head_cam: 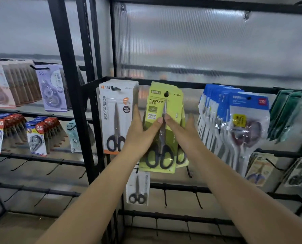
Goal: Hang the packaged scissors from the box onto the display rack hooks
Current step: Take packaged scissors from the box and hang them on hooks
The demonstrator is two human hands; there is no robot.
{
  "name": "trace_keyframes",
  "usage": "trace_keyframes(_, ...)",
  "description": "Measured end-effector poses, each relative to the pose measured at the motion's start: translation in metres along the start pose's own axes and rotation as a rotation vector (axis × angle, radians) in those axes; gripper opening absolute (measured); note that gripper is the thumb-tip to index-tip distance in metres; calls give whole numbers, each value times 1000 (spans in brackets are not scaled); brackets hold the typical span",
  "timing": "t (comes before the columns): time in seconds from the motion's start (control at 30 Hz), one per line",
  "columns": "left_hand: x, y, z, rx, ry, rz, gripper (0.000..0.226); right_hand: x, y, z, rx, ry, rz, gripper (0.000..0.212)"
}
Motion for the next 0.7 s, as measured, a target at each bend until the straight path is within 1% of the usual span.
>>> trace_keyframes(0.03,5,-2,9,-26,63,17,57,5,-1,-8,40,-72,54,90)
trace_keyframes(0.1,12,-6,23,-23,148,26,48,13,-3,-14,14,-152,117,60)
trace_keyframes(0.13,15,-6,27,-13,183,27,44,16,-2,-14,-15,-185,137,52)
trace_keyframes(0.17,17,-6,29,0,218,26,40,18,-3,-16,-37,-209,153,49)
trace_keyframes(0.3,22,-6,31,5,315,39,33,17,-1,-20,-63,-214,158,45)
trace_keyframes(0.4,24,-8,31,15,337,49,29,13,1,-15,-97,-107,141,48)
trace_keyframes(0.53,26,-14,36,29,315,39,39,14,-1,-8,-152,36,130,58)
trace_keyframes(0.63,23,-18,40,45,355,-18,26,14,-8,-10,-155,29,93,58)
trace_keyframes(0.7,23,-21,40,49,365,-23,22,15,-11,-11,-154,-1,82,56)
Point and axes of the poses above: each hand's wrist, its own y-axis away from the middle knuckle, its own x-axis out of the palm, z = x × y, the point moved 8 cm from there along -y, towards the middle knuckle, and after that the axes turned 14 degrees about z, right-handed, at the moved point
